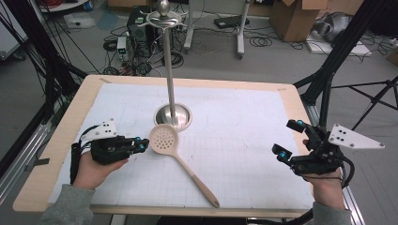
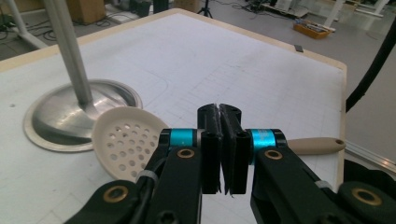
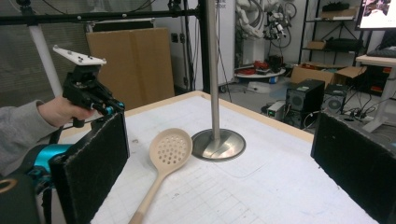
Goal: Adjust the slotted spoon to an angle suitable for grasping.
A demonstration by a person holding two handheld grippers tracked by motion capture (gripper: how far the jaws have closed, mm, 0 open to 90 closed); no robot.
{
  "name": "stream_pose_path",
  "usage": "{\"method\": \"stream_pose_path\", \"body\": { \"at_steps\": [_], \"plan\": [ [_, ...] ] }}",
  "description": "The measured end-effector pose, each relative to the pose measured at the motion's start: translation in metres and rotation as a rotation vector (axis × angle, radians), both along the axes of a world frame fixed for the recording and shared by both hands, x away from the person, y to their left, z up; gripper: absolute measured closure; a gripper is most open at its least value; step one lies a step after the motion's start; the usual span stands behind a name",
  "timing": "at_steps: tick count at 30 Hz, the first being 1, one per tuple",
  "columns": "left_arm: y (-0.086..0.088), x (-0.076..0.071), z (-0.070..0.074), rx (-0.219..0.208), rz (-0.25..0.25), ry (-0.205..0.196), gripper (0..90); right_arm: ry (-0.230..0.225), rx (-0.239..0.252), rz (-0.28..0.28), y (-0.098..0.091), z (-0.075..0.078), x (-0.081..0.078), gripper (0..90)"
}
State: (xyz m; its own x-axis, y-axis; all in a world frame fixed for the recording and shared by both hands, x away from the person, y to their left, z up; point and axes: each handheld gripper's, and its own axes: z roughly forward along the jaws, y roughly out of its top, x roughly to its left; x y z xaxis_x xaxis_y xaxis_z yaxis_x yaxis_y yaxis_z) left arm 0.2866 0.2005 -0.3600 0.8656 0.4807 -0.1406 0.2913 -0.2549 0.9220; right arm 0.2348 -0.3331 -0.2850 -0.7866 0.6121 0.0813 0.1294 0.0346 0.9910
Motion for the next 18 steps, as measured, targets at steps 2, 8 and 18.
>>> {"method": "stream_pose_path", "body": {
  "at_steps": [2,8,18],
  "plan": [
    [-0.004,0.001,-0.004,0.009,-0.017,0.003,88.8,-0.001,0.000,0.004,0.001,0.000,0.000,3.0],
    [-0.015,0.007,-0.014,0.016,-0.044,0.017,89.4,0.003,-0.001,0.007,0.002,-0.001,0.001,3.0],
    [-0.043,0.009,-0.025,0.082,-0.075,0.003,89.5,0.013,-0.006,0.010,0.002,-0.003,0.002,3.0]
  ]
}}
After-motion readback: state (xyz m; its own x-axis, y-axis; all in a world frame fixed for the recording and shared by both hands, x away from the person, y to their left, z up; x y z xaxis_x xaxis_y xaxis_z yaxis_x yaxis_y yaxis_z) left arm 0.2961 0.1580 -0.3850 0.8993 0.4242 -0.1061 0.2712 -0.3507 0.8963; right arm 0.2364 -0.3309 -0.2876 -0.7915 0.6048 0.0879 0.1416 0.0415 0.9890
